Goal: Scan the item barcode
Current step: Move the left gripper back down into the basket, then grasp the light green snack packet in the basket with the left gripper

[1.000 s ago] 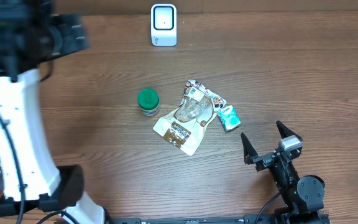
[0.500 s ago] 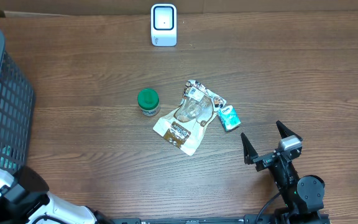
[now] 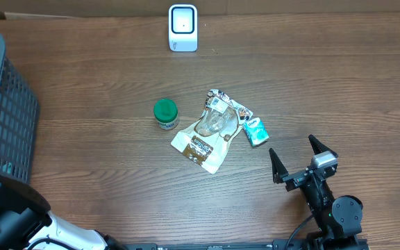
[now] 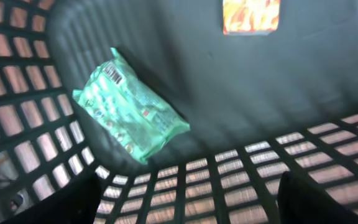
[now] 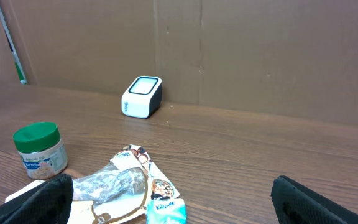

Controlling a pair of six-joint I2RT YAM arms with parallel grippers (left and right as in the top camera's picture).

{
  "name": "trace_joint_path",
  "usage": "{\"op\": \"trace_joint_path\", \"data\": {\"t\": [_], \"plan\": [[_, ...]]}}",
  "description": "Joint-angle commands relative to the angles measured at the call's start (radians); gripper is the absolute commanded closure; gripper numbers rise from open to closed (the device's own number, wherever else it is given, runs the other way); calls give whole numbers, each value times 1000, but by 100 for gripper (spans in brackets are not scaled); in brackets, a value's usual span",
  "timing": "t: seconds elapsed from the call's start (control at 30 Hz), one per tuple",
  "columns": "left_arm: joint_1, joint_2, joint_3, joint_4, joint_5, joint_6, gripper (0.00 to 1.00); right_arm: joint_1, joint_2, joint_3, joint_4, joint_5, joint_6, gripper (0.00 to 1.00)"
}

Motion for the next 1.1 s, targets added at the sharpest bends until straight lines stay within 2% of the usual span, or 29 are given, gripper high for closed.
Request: {"op": "trace_joint_path", "data": {"t": [0.0, 0.37, 0.57, 0.7, 0.97, 1.0, 1.07], "plan": [[21, -4, -95, 69, -23, 62, 20, 3, -10, -11, 5, -5, 4, 0], [95, -1, -429, 327, -26, 161, 18, 3, -10, -11, 5, -5, 4, 0], [97, -1, -537, 455, -25, 182, 18, 3, -10, -11, 5, -5, 4, 0], [97, -1, -607, 562, -13, 239, 20, 3, -10, -11, 5, -5, 4, 0], [97, -1, -700, 677, -9, 259, 29, 3, -10, -11, 5, -5, 4, 0], [97, -1, -702, 681, -9, 259, 33, 3, -10, -11, 5, -5, 4, 0], [96, -1, -702, 687, -6, 259, 47, 3, -10, -11, 5, -5, 4, 0]]}}
